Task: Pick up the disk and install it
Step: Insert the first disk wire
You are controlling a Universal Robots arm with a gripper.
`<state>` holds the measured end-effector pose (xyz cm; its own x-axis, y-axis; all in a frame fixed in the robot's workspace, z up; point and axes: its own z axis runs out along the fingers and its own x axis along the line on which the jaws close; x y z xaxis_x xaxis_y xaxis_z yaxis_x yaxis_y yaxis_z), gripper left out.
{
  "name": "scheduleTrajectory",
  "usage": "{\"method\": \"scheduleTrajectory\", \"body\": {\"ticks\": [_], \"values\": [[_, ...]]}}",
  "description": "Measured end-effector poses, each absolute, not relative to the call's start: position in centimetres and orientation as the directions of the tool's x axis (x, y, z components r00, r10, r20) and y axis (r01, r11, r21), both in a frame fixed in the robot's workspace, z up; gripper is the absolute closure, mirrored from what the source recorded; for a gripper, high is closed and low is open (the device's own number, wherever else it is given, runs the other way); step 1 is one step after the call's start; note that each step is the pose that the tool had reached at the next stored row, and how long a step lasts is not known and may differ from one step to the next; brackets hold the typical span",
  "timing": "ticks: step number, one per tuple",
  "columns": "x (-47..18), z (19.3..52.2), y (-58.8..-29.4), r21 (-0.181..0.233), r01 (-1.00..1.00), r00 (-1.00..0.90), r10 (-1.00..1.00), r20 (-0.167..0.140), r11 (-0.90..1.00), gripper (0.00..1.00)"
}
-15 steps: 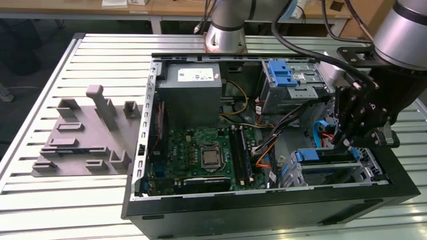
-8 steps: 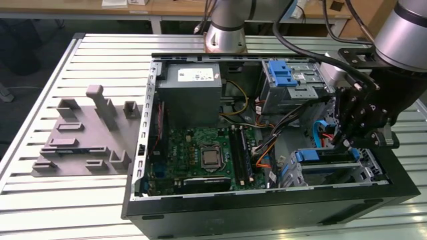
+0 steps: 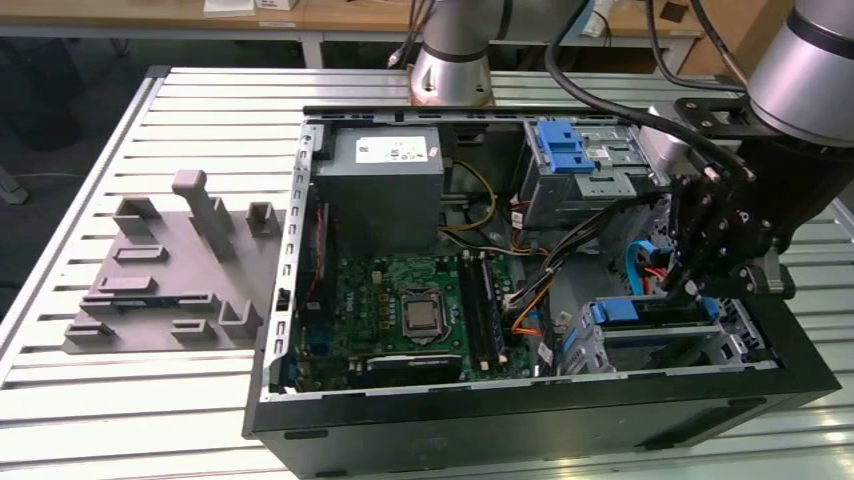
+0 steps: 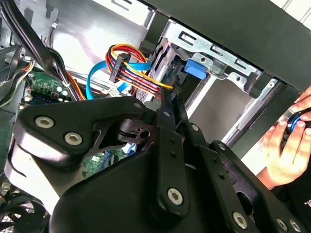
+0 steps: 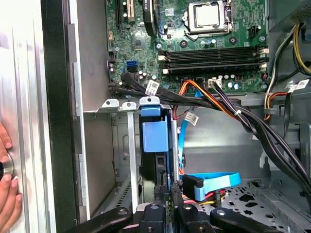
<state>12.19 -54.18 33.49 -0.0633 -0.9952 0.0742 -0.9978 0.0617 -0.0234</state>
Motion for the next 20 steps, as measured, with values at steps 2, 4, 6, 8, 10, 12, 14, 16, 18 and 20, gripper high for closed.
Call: {"method": "scheduleTrajectory", "body": {"ticks": [2, 4, 6, 8, 10, 12, 14, 16, 18, 20], "values": [[12.25, 33.46, -54.18, -0.022, -0.998, -0.062, -0.995, 0.074, 0.061, 0.84], [12.26, 33.45, -54.18, -0.021, -0.998, -0.062, -0.995, 0.074, 0.061, 0.84], [12.26, 33.45, -54.18, -0.021, -0.998, -0.062, -0.995, 0.074, 0.060, 0.84], [12.28, 33.44, -54.18, -0.021, -0.998, -0.062, -0.995, 0.074, 0.060, 0.84], [12.29, 33.40, -54.18, -0.021, -0.998, -0.062, -0.995, 0.074, 0.060, 0.84], [12.31, 33.34, -54.18, -0.020, -0.998, -0.061, -0.995, 0.074, 0.060, 0.84], [12.33, 33.30, -54.18, -0.020, -0.998, -0.061, -0.995, 0.075, 0.060, 0.84], [12.35, 33.25, -54.18, -0.019, -0.998, -0.061, -0.995, 0.075, 0.060, 0.84], [12.37, 33.19, -54.18, -0.018, -0.998, -0.061, -0.995, 0.075, 0.059, 0.84], [12.45, 33.06, -54.18, -0.016, -0.998, -0.061, -0.995, 0.075, 0.060, 0.84]]}}
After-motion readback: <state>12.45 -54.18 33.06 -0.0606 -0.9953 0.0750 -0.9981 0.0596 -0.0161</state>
